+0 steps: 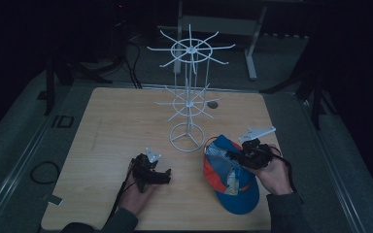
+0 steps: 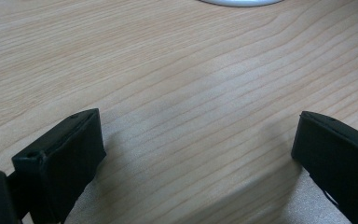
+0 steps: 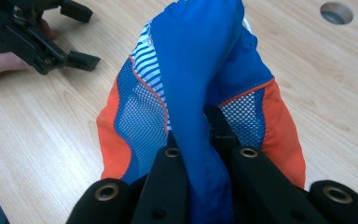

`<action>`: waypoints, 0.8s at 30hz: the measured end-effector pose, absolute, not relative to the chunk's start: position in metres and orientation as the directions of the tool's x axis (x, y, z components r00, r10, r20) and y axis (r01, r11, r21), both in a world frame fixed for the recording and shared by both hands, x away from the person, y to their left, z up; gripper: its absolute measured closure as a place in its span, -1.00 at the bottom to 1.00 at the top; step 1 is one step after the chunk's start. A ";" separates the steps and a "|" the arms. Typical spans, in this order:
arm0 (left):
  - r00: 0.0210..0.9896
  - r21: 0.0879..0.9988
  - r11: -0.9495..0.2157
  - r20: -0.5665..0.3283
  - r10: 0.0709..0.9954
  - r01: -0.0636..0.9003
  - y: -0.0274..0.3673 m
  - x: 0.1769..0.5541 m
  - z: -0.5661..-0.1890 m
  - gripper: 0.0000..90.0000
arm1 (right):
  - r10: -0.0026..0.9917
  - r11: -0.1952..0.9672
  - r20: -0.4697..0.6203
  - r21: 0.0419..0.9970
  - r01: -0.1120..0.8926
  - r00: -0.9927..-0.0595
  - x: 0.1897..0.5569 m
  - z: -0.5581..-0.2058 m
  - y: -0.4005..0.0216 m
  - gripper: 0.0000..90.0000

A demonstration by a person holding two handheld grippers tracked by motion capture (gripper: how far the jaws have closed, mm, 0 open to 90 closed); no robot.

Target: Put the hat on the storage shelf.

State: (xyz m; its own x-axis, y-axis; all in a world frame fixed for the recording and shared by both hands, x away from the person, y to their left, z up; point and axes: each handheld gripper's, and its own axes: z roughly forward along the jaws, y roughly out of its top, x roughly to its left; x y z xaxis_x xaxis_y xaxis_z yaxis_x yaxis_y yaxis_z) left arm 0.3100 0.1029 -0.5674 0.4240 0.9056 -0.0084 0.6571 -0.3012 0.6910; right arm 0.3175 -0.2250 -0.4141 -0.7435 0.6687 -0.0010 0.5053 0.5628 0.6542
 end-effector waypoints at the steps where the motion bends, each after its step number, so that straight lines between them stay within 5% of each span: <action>1: 0.422 0.692 -0.299 -0.010 0.906 0.657 0.103 0.310 -0.568 -0.94 | 0.667 0.562 -0.003 0.658 0.501 -0.745 0.317 -0.412 -0.226 0.97; 24: 0.422 0.694 -0.299 -0.008 0.906 0.655 0.103 0.310 -0.568 -0.94 | 0.682 0.506 -0.012 0.730 0.460 -0.731 0.314 -0.385 -0.235 0.96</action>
